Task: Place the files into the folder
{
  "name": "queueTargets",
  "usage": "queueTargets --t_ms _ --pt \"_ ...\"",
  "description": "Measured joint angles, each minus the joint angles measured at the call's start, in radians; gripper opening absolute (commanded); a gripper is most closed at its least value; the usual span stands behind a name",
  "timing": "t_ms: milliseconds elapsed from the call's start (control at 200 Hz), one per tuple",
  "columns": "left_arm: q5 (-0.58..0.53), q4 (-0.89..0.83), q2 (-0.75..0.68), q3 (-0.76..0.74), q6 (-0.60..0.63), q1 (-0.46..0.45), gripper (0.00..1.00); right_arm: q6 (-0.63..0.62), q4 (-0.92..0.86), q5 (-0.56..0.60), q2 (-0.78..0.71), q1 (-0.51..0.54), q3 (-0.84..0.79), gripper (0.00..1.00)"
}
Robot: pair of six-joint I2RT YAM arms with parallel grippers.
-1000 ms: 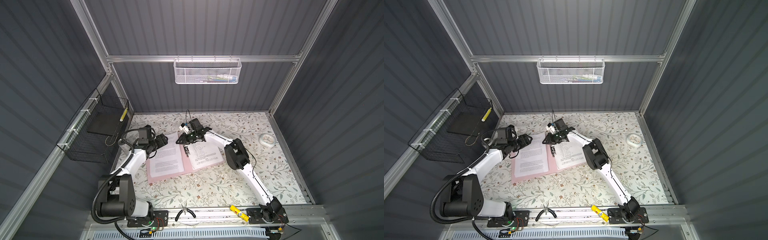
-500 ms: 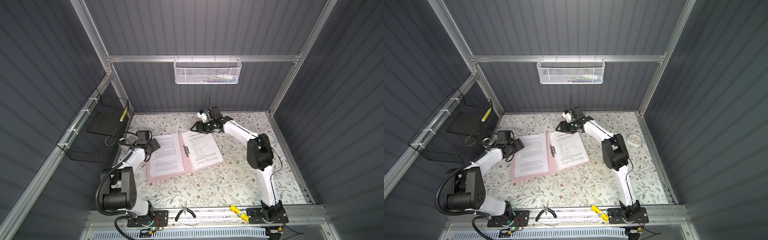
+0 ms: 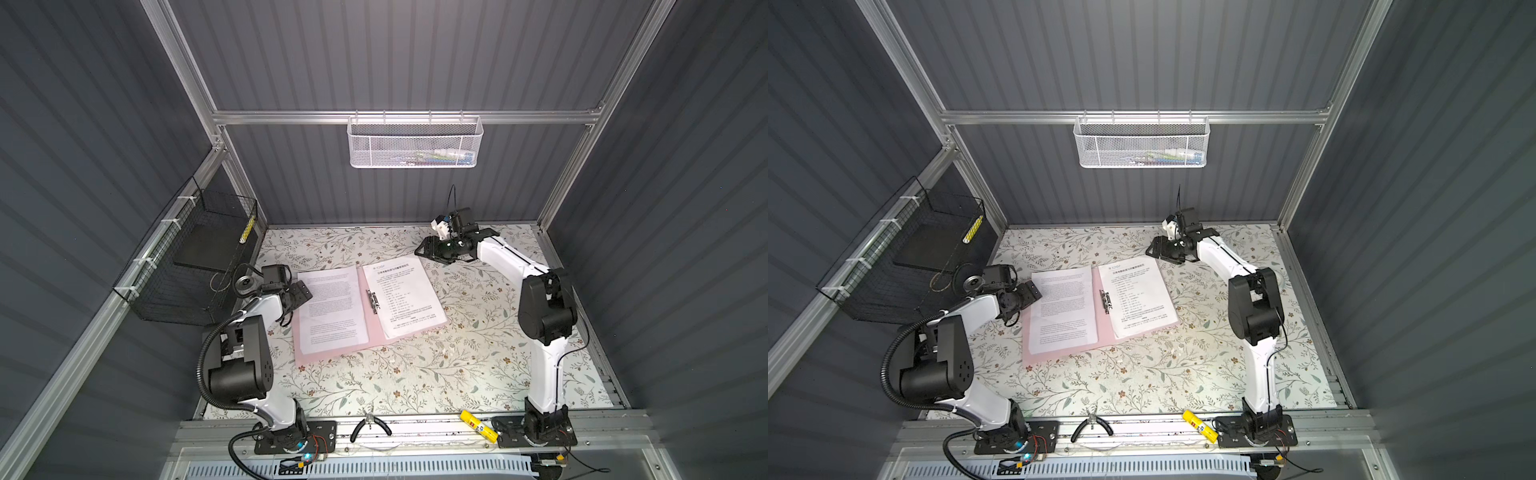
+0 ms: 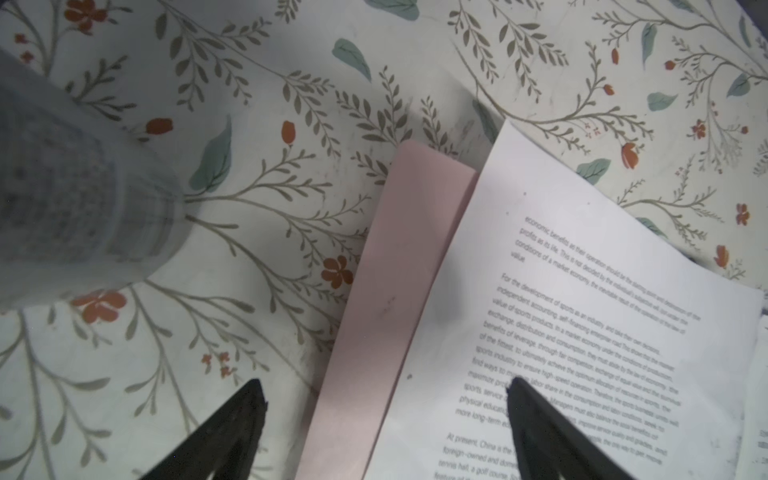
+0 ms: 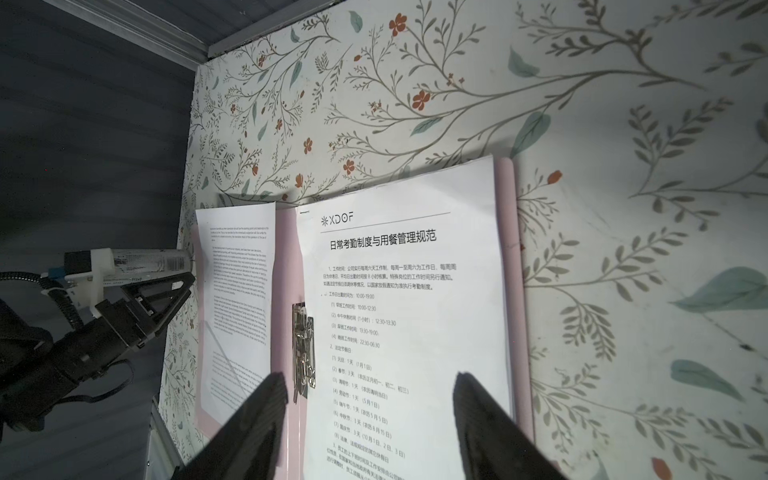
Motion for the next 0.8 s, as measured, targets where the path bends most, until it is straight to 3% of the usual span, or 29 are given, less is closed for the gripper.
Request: queueTargets --t_ms 285,550,801 --pt "0.191 0.068 0.131 0.076 0.041 0.023 0.91 -0.006 -0.002 -0.023 0.000 -0.003 0.001 0.66" --pt "0.356 0.179 0.181 0.084 -0.005 0.023 0.86 0.053 0.065 -0.098 0.000 0.014 -0.034 0.63" --pt "0.394 0.259 0.181 0.049 -0.066 0.005 0.86 0.125 0.134 -0.143 0.012 0.095 -0.090 0.62"
